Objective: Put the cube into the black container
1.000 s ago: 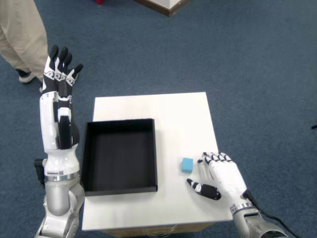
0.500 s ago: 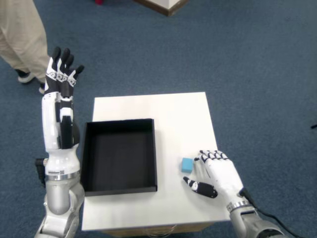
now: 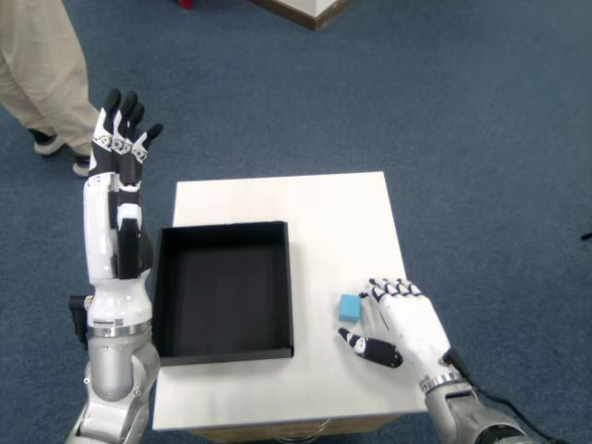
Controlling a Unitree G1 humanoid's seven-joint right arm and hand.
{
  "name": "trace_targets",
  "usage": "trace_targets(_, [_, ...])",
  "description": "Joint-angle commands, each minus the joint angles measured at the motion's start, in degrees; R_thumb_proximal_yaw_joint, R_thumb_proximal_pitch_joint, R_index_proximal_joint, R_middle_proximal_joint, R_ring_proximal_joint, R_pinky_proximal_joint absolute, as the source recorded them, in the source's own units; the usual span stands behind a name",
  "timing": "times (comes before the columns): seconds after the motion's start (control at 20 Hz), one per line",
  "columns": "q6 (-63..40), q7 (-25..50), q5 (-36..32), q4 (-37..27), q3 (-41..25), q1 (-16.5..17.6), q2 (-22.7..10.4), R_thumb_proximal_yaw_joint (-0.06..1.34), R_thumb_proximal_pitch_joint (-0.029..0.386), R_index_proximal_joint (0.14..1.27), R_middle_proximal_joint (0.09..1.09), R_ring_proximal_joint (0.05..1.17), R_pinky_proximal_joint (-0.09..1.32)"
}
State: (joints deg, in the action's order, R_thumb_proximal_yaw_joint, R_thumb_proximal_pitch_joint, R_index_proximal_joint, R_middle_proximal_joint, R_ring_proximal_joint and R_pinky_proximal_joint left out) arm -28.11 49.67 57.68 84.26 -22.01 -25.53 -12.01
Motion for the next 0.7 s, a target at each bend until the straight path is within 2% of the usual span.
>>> trace_targets(0.05, [-0.23,2.09,-0.66,-1.72,0.65,-2.64,-0.53,0.53,0.010,0.51,0.24,0.25,0.19])
trace_targets(0.7, [-0.29,0.91,-1.12,-1.62,1.72,-3.81,-0.32,0.52,0.019,0.53,0.24,0.25,0.18])
